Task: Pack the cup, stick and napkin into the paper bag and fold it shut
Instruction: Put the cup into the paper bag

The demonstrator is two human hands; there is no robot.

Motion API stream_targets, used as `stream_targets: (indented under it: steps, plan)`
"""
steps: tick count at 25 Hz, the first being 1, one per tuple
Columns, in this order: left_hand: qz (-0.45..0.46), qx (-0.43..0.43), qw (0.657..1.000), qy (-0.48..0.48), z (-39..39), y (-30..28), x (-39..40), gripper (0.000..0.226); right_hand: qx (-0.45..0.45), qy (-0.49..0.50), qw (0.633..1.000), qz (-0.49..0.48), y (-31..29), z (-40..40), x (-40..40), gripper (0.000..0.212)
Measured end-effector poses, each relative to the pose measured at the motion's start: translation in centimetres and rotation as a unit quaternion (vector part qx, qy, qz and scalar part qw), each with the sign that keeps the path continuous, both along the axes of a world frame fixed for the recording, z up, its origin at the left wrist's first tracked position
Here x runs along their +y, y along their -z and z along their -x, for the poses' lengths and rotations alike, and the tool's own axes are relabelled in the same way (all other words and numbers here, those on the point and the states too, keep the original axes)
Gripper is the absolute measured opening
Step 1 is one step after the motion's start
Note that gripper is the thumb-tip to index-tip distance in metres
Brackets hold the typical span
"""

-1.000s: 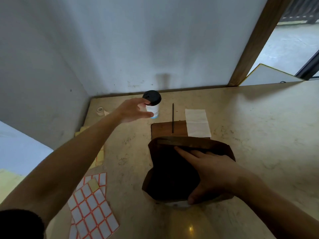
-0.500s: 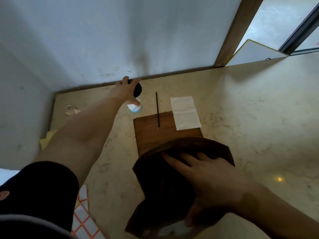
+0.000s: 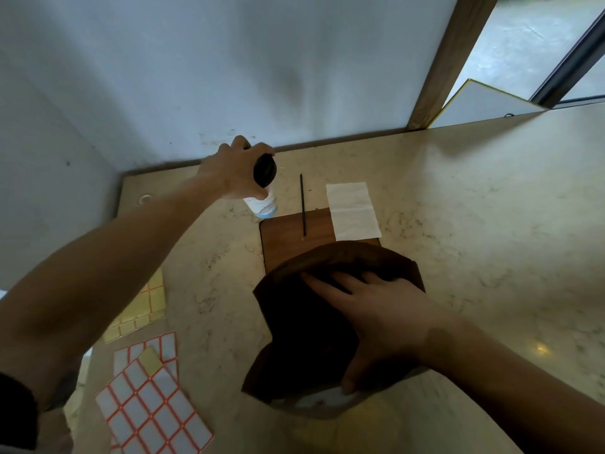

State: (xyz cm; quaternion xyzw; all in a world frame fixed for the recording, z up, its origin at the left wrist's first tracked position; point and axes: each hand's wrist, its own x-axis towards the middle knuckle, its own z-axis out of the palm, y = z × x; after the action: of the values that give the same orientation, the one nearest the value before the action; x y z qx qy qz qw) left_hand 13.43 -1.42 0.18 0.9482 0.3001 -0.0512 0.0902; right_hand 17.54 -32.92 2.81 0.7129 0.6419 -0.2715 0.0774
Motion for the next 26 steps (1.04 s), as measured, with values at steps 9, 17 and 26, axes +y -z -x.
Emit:
stream_targets:
  steps: [9, 17, 26]
  plan:
    - [0.087, -0.079, 0.986, 0.115, 9.9, -18.1, -13.0, 0.074, -0.025, 0.010, 0.999, 0.029, -0.1, 0.8, -0.6, 0.131]
    - [0.054, -0.048, 0.983, 0.168, 11.3, -13.2, -22.0, 0.082, -0.010, 0.020, 0.998, 0.062, -0.4, 0.4, -2.6, 0.108]
    - [-0.140, 0.064, 0.966, 0.207, 12.0, -7.7, -24.3, 0.084, -0.054, -0.007, 0.999, 0.002, -1.2, 0.6, -3.0, 0.122]
